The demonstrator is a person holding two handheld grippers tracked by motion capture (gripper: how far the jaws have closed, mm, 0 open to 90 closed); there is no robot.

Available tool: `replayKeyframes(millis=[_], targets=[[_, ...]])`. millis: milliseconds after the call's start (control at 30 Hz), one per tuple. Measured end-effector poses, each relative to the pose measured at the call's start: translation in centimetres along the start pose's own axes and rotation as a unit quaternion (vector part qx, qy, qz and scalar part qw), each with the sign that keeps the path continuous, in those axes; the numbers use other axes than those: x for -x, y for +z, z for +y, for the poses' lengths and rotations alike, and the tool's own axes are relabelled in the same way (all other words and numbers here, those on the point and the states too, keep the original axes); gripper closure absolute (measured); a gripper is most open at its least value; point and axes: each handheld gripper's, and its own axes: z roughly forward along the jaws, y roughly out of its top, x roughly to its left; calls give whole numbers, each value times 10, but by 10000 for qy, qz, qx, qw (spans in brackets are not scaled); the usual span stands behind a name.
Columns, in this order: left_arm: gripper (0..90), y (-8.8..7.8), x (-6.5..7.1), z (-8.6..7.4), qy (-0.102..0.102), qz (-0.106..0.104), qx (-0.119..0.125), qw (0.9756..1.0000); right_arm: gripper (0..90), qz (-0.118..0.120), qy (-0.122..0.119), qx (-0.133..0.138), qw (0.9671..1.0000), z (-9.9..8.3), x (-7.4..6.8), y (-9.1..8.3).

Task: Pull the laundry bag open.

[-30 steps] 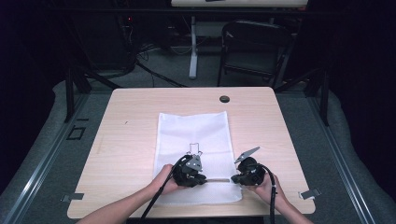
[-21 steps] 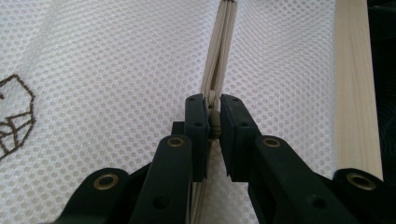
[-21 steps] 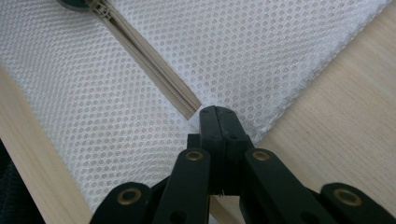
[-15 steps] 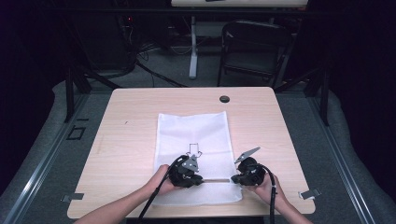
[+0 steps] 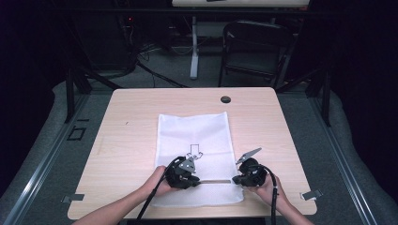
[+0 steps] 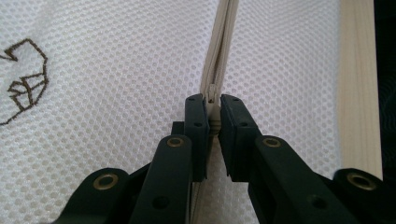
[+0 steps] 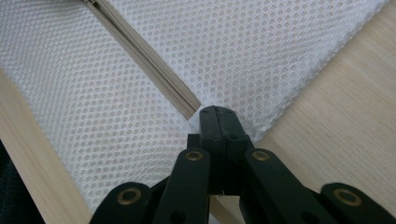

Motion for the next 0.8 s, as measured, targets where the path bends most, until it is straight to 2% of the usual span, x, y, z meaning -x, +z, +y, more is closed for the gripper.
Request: replayKeyframes(millis=[200,233,267,333,567,733,800], targets=[[819,-5,-2,-7,-40,52,-66,10000,900,-11,-23,0,10000,0,0,0],[819,-6,-2,-8,-56,27,-16,10000,900,-19,-7,7,10000,0,0,0],[819,-6,-2,-8,-27,51,-59,10000,900,-12,59,95,9999,-1,-1,1],[819,-6,-2,-9,-62,13,-33,10000,900,-20,-5,7,10000,0,0,0],[819,-8,-2,-13,-48,19,-10,10000,900,-22,-11,4,10000,0,0,0],[819,-11,-2,-16,-37,64,-101,9999,900,-22,-14,4,10000,0,0,0],[820,-13,-3,-19,-91,31,-53,9999,900,-14,66,94,9999,-1,-1,1]])
